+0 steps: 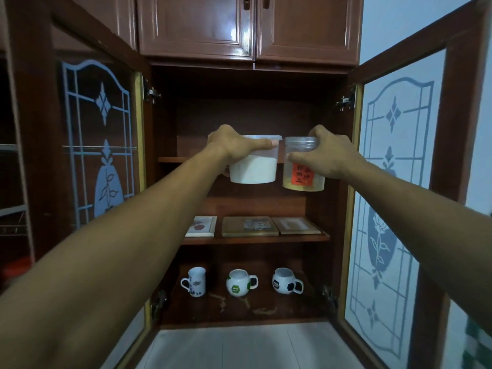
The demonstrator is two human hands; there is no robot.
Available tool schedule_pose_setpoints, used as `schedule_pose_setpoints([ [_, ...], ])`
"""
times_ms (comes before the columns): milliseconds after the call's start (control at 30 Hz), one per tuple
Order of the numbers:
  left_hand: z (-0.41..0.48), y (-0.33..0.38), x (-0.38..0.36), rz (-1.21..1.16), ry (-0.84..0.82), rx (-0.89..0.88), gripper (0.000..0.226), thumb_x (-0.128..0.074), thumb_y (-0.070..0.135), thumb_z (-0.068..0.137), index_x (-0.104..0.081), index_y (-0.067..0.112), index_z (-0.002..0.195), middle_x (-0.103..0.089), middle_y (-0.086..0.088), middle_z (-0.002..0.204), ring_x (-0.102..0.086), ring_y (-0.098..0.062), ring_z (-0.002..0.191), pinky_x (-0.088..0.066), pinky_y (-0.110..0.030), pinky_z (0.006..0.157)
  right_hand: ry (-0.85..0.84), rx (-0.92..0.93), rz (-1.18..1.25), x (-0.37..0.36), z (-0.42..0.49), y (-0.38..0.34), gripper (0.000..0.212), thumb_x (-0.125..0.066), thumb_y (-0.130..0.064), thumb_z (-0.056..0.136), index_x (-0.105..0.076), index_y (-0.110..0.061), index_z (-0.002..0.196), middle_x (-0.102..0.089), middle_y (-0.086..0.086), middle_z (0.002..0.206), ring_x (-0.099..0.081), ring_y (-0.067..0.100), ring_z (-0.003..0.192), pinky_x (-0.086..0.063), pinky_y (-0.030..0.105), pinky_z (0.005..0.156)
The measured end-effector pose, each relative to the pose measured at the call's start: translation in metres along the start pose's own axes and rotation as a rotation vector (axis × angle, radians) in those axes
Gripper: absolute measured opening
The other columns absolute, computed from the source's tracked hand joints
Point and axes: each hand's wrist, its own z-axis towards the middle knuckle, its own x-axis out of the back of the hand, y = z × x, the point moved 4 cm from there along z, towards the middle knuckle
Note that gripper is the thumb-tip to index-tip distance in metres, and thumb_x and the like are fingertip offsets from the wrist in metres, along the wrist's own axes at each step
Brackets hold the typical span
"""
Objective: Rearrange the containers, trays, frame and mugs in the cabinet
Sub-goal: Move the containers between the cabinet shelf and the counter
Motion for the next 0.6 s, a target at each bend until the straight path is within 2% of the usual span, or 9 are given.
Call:
schedule_pose_setpoints([
  [200,-0.030,-0.006,0.017,0.016,-0.032,0.022,0.094,-0.083,0.068,0.048,-0.057,0.008,0.116,-0.065,-0.007,0.104,-0.064,-0.025,0.088,-0.059,-0.044,0.072,-0.011,-0.047,0.013,0.006,-0.038,-0.009,0.077,-0.070,-0.059,0.077,-0.041,-0.020,0.137,-0.055,0.015,0.130,-0.060,0.034,0.108,-0.046,0.032,0.070],
  [367,-0.056,-0.014,0.023,0.012,-0.040,0.004,0.092,-0.080,0.070,0.052,-0.059,0.010,0.119,-0.062,-0.004,0.105,-0.062,-0.023,0.091,-0.058,-0.041,0.075,-0.036,-0.068,0.003,0.005,-0.070,-0.010,0.081,-0.071,-0.060,0.076,-0.038,-0.021,0.139,-0.054,0.015,0.131,-0.060,0.034,0.110,-0.055,0.043,0.086],
  [500,-0.080,-0.023,0.027,0.032,-0.016,-0.026,0.075,-0.077,0.065,0.061,-0.058,0.016,0.115,-0.058,0.003,0.090,-0.058,-0.014,0.078,-0.055,-0.031,0.068,-0.073,-0.089,0.019,0.000,-0.098,-0.006,0.081,-0.071,-0.064,0.071,-0.040,-0.023,0.134,-0.056,0.011,0.126,-0.061,0.031,0.105,-0.056,0.046,0.087],
  [567,-0.091,-0.029,0.029,0.051,0.003,-0.039,0.078,-0.076,0.064,0.065,-0.057,0.014,0.122,-0.060,0.000,0.101,-0.057,-0.014,0.080,-0.052,-0.028,0.068,-0.082,-0.091,0.030,-0.003,-0.109,-0.003,0.079,-0.072,-0.062,0.071,-0.041,-0.024,0.133,-0.055,0.010,0.124,-0.061,0.028,0.103,-0.056,0.044,0.086],
  [600,-0.095,-0.034,0.031,0.057,0.013,-0.039,0.085,-0.076,0.064,0.064,-0.055,0.012,0.128,-0.060,-0.004,0.115,-0.059,-0.018,0.090,-0.053,-0.031,0.075,-0.092,-0.091,0.029,-0.004,-0.113,-0.003,0.079,-0.072,-0.062,0.071,-0.040,-0.024,0.133,-0.054,0.009,0.123,-0.061,0.027,0.102,-0.056,0.044,0.086],
])
